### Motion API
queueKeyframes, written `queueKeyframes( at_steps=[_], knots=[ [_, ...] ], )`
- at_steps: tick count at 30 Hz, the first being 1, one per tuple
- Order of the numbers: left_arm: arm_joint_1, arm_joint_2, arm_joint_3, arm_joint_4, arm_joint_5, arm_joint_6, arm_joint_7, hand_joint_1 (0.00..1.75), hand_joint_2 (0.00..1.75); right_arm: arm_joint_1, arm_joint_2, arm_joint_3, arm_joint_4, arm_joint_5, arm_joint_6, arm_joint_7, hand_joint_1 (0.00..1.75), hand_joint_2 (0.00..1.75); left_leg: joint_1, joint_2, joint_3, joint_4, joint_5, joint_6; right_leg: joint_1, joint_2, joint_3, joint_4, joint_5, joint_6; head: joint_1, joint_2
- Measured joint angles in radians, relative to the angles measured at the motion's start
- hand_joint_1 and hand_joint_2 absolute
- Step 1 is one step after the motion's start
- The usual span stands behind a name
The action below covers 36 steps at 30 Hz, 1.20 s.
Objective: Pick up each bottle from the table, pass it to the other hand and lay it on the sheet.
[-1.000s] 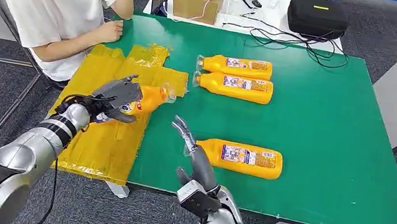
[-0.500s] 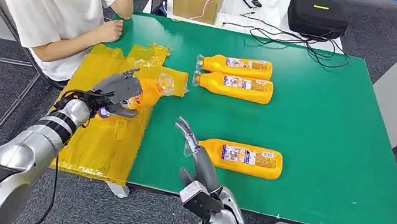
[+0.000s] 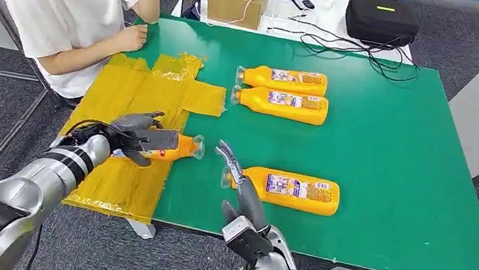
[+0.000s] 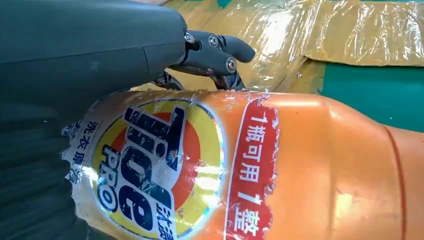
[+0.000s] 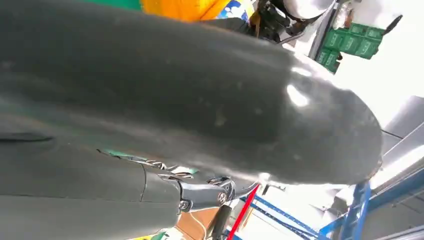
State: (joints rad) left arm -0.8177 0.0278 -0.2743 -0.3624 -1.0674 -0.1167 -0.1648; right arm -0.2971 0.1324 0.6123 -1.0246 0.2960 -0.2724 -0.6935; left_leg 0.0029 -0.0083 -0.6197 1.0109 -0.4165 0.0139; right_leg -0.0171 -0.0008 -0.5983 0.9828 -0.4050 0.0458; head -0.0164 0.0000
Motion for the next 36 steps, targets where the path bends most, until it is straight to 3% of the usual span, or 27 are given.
queueKeyframes(
  at_steps=[18, 26, 27, 36],
  knots=[
    [-0.001, -0.011, 0.016, 0.003, 0.095, -0.022, -0.038, 0.0, 1.75, -0.002, -0.003, 0.0, 0.001, 0.0, -0.002, 0.0, 0.0, 0.0, 0.0, -0.001, 0.001, 0.0, 0.0, 0.0, 0.0, 0.0, 0.001, 0.0, 0.0, 0.0, 0.0, 0.0],
    [-0.009, -0.018, -0.048, 0.015, -0.073, -0.072, 0.063, 0.0, 1.75, -0.015, -0.003, 0.0, 0.015, 0.0, -0.008, 0.0, 0.0, 0.0, 0.0, -0.001, 0.001, 0.0, 0.0, 0.0, 0.0, 0.0, 0.002, 0.0, 0.0, 0.0, 0.0, 0.0],
    [-0.011, -0.018, -0.06, 0.016, -0.079, -0.072, 0.066, 0.0, 0.0, -0.016, -0.003, 0.0, 0.016, 0.0, -0.009, 0.0, 0.0, 0.0, 0.0, -0.001, 0.001, 0.0, 0.0, 0.0, 0.0, 0.0, 0.002, 0.0, 0.0, 0.0, 0.0, 0.0],
    [-0.016, -0.018, -0.119, 0.026, -0.114, -0.093, 0.091, 0.0, 0.0, -0.018, -0.003, 0.0, 0.027, 0.006, -0.011, 0.0, 0.0, 0.0, 0.0, 0.0, 0.002, 0.0, 0.0, 0.0, 0.0, 0.0, 0.002, 0.0, 0.0, 0.0, 0.0, 0.0]
  ],
)
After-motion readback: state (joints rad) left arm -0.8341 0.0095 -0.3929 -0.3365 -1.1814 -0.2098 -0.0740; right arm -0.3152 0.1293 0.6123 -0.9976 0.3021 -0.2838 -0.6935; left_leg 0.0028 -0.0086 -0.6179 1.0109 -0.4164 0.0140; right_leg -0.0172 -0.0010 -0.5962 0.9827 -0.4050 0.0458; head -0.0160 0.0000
